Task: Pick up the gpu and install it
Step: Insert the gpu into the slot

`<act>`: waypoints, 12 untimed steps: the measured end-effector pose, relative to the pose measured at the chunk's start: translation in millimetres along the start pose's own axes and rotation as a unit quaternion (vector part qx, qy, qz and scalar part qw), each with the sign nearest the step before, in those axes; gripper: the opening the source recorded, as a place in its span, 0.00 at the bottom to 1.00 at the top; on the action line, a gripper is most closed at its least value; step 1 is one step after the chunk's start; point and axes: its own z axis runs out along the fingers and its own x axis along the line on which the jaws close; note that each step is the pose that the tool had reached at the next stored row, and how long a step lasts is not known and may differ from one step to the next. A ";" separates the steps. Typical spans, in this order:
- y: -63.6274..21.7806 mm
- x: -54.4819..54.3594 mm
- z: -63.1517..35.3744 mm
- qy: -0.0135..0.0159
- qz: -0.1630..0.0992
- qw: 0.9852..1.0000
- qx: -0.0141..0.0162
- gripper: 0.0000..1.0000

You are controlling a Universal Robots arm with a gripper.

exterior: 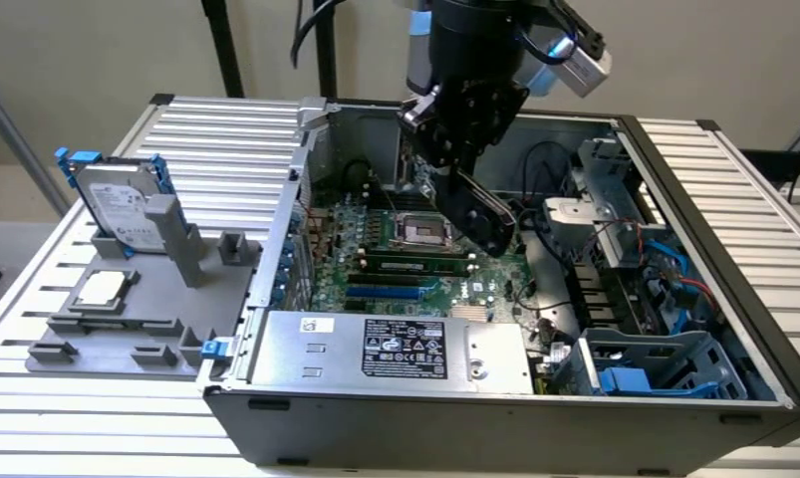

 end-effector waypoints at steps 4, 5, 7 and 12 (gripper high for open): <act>0.1 0.0 1.9 -0.001 -0.036 0.999 0.000 0.27; 0.1 0.0 2.4 -0.001 -0.045 0.999 0.001 0.27; 0.1 -0.1 3.4 -0.002 -0.064 0.998 0.001 0.27; 0.2 -0.1 6.0 -0.003 -0.109 0.994 0.002 0.27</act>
